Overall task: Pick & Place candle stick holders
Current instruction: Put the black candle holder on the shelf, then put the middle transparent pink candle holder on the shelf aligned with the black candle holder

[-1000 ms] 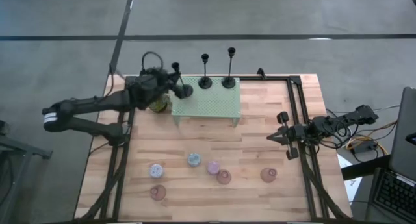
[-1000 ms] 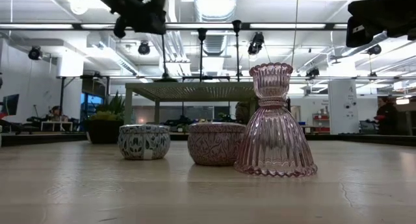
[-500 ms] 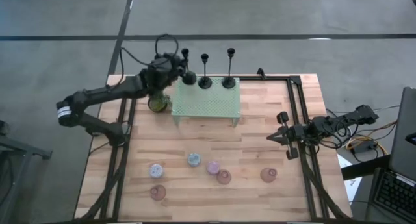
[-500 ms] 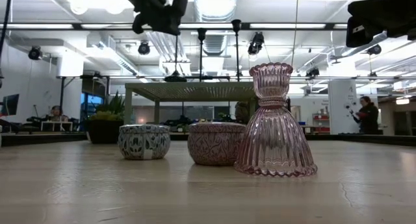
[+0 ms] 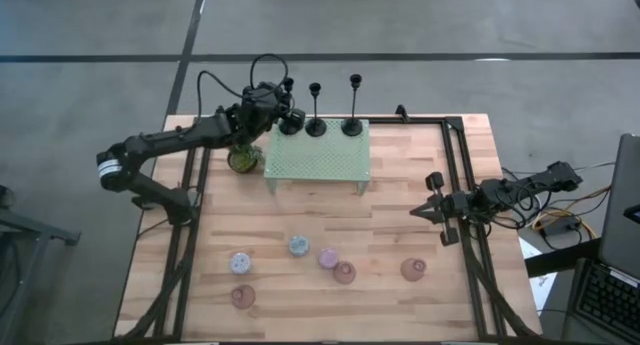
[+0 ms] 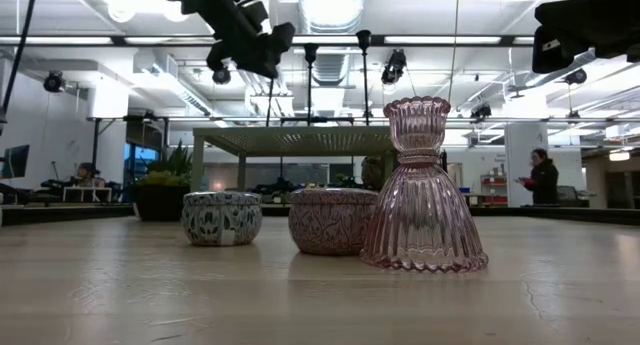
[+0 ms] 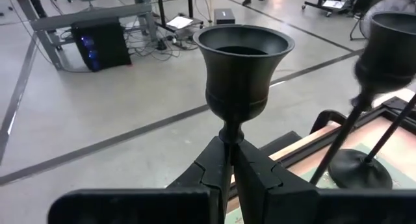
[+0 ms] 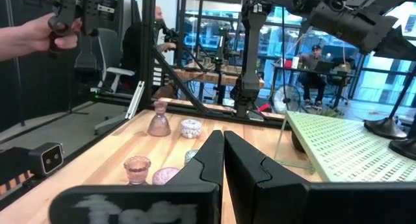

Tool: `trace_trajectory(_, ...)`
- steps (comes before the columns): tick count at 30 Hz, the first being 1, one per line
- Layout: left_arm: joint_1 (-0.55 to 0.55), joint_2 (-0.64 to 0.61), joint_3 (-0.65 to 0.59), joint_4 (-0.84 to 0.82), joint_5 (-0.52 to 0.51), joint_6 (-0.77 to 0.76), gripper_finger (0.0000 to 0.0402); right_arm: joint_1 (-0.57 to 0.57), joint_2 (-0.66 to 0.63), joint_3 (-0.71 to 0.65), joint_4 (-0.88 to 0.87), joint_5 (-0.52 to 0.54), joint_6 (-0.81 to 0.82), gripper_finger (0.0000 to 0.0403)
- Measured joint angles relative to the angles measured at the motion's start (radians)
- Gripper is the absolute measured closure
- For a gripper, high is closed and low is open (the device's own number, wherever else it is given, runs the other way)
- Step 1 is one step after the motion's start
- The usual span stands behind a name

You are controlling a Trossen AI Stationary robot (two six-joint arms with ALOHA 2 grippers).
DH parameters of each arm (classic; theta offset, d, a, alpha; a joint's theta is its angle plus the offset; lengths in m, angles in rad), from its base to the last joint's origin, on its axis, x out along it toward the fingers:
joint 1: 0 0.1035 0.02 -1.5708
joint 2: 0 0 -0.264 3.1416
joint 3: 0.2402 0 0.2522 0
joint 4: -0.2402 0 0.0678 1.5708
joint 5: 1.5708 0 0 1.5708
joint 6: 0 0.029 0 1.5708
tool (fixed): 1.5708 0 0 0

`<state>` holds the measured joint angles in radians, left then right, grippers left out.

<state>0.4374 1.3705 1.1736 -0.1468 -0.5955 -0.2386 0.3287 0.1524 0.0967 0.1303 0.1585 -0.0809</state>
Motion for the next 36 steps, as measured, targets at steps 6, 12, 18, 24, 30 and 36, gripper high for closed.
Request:
trace_trajectory(6,0.000,-0.002,0.000,-0.020,-0.003,-0.087,0.0374,0.000,0.000,0.000,0.000,0.000,-0.001,0.0394)
trace_trajectory(12,0.000,0.000,-0.002,-0.058,0.011,-0.104,0.0352,0.000,0.000,0.000,0.000,0.000,0.001,0.0394)
trace_trajectory(18,0.000,-0.001,-0.004,-0.089,-0.006,-0.107,0.0341,0.000,0.000,0.000,0.000,0.000,0.000,0.0394)
trace_trajectory(24,0.000,-0.001,-0.013,-0.086,-0.023,-0.111,0.0315,0.000,0.000,0.000,0.000,0.000,0.000,0.0394)
trace_trajectory(30,-0.001,-0.001,-0.014,-0.111,-0.023,-0.130,0.0254,0.000,0.000,0.000,0.000,0.000,0.001,0.0394)
trace_trajectory(36,-0.016,-0.005,-0.014,-0.158,0.031,-0.131,0.0200,0.000,0.000,0.000,0.000,0.000,-0.001,0.0394)
